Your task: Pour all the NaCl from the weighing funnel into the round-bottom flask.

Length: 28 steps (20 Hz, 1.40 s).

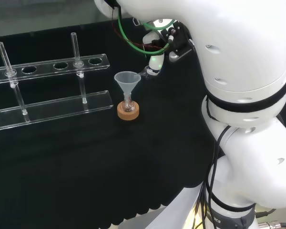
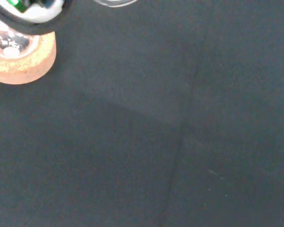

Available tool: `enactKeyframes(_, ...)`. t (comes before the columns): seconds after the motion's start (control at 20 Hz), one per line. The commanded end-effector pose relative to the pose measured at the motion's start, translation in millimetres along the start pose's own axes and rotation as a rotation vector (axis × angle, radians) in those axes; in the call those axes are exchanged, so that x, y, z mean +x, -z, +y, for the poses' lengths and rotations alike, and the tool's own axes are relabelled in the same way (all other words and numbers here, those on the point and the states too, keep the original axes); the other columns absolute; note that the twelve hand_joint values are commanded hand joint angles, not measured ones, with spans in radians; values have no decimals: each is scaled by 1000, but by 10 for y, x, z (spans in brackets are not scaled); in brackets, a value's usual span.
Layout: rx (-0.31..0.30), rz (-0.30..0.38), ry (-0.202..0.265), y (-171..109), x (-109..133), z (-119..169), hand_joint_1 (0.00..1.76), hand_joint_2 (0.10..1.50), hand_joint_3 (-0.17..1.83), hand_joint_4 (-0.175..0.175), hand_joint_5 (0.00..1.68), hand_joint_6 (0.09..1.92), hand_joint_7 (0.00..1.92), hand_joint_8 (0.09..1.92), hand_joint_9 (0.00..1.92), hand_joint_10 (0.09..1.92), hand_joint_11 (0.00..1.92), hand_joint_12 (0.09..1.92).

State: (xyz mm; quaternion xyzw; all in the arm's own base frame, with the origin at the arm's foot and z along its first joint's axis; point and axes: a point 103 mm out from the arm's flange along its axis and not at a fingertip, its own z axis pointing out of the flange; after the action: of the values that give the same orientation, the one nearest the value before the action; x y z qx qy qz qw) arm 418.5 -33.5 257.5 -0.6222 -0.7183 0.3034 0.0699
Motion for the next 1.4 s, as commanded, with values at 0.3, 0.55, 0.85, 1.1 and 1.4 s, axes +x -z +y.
enactKeyframes(0.3,10,-101,-21,104,76,1,1109,647,706,175,1237,761,599,604,898,422,607,1236)
enactKeyframes(0.55,9,-133,-40,150,96,4,1109,646,706,175,1238,760,598,604,898,422,607,1237)
enactKeyframes(0.85,13,-166,-47,234,116,-3,1109,646,707,175,1238,759,597,604,899,422,607,1237)
enactKeyframes(1.1,27,-187,-52,249,133,7,1109,646,707,175,1238,759,597,604,899,422,607,1237)
enactKeyframes(1.4,36,-220,-55,286,157,15,1109,646,707,175,1238,759,596,603,898,422,607,1237)
